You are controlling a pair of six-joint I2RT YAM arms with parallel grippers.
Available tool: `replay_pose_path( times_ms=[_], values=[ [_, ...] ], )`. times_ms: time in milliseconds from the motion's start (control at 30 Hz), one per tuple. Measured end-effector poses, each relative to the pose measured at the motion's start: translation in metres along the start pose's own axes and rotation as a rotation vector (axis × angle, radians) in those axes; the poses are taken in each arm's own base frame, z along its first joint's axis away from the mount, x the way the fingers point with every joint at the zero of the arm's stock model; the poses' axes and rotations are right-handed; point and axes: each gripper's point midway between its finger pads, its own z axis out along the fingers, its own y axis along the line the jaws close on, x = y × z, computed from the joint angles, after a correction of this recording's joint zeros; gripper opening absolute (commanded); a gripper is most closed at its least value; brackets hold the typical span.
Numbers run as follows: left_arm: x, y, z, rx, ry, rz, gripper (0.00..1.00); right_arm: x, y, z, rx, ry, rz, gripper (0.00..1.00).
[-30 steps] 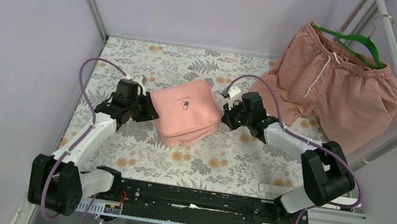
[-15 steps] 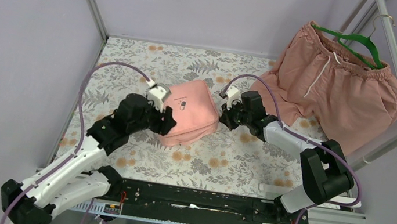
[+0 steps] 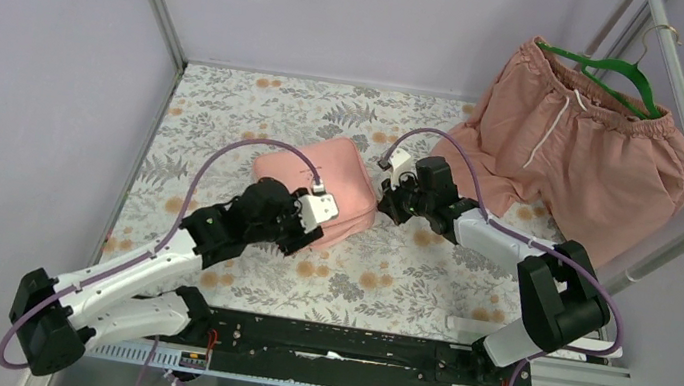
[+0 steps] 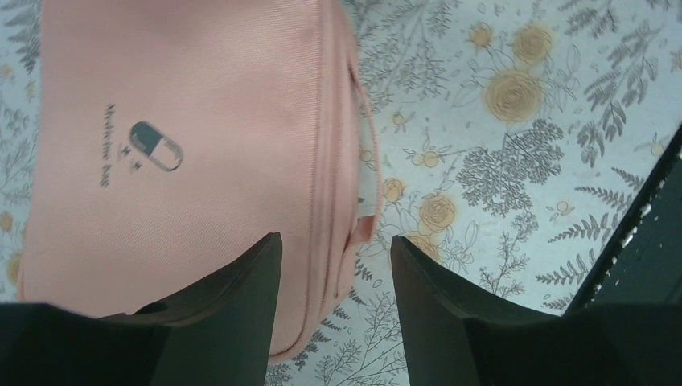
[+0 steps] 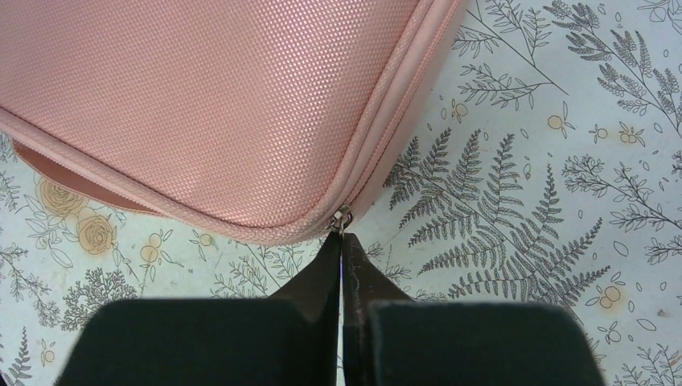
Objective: Organize the medicine kit
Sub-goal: Adjust the medicine box at the center of the board.
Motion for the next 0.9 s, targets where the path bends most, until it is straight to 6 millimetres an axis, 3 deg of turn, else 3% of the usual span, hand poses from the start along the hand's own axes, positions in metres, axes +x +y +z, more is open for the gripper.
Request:
replay_pose_path(
  times_ms=[133,300,467,733,900],
  values=[
    [0.006,-0.020,0.010,0.047,0.039,0.092,0.59,0.000,0.000,0.000,-0.002,0.000,0.000,0.01],
    [0.030,-0.032,0.021,0.047,0.132,0.172,0.55,0.000,0.001,0.000,-0.003,0.000,0.000,0.01],
    [0.053,-0.022,0.027,-0.026,0.225,0.212,0.51,0.000,0.003,0.000,-0.016,0.000,0.001,0.00],
    [0.057,-0.007,0.030,-0.116,0.250,0.235,0.46,-0.001,0.006,0.000,-0.033,-0.003,0.001,0.00],
    [0.060,-0.001,0.032,-0.152,0.268,0.257,0.28,0.000,0.007,0.000,-0.039,-0.004,0.001,0.00]
  ],
)
